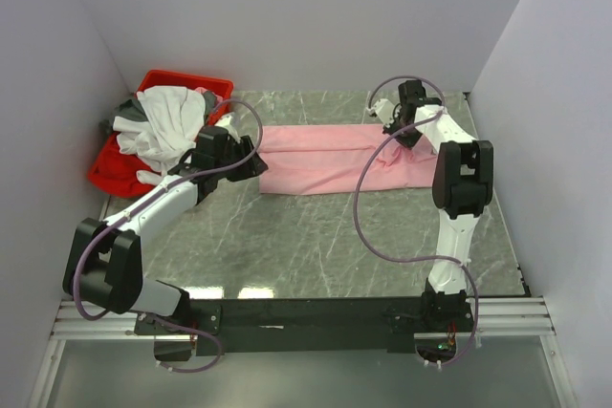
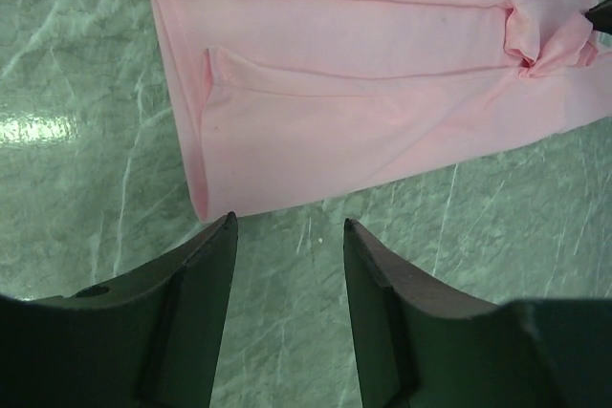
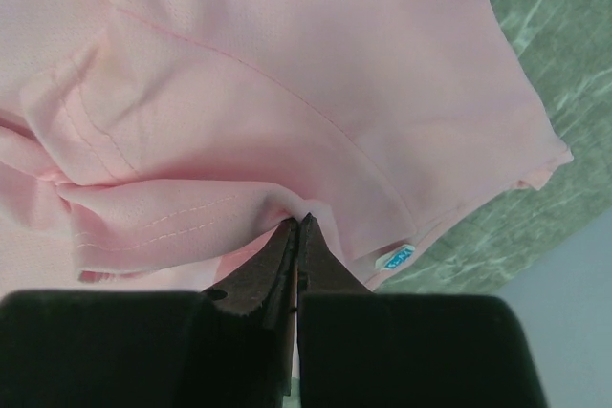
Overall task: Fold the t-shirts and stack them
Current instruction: Fold the tshirt
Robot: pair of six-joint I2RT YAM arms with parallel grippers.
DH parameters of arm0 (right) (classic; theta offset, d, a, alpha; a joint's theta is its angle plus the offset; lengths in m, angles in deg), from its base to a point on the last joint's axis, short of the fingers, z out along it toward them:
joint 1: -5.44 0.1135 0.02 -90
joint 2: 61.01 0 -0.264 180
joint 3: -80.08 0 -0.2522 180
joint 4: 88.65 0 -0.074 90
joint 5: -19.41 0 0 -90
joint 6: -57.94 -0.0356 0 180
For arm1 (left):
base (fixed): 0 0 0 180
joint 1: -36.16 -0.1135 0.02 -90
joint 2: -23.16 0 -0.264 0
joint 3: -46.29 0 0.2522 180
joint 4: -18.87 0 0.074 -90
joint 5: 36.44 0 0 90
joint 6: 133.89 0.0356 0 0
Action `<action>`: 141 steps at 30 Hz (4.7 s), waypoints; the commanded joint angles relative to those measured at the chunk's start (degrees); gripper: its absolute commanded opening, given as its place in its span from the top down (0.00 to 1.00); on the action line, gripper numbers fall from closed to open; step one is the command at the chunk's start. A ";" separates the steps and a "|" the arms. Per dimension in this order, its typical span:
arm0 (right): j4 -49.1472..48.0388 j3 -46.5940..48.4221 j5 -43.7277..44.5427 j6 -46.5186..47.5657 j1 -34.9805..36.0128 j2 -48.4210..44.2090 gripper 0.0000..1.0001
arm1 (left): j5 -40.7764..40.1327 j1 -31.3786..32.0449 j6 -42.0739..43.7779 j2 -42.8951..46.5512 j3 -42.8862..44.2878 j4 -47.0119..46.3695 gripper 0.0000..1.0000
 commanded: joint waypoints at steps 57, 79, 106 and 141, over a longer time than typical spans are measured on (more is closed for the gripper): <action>0.64 1.90 -18.21 -28.27 -8.90 -9.68 0.60 | -2.73 -1.24 -1.83 1.72 -1.18 -3.27 0.29; -6.03 -28.80 -35.80 -29.69 -14.36 -25.33 0.50 | -9.41 3.06 -13.43 -16.29 4.42 4.43 0.44; -9.82 -31.18 -21.31 -39.17 -19.90 -24.46 0.50 | -6.42 6.49 -19.05 -3.04 -10.06 7.19 0.90; -1.91 3.09 -19.72 -56.05 -24.56 3.83 0.94 | 5.00 17.64 -21.60 3.74 -19.73 5.88 0.91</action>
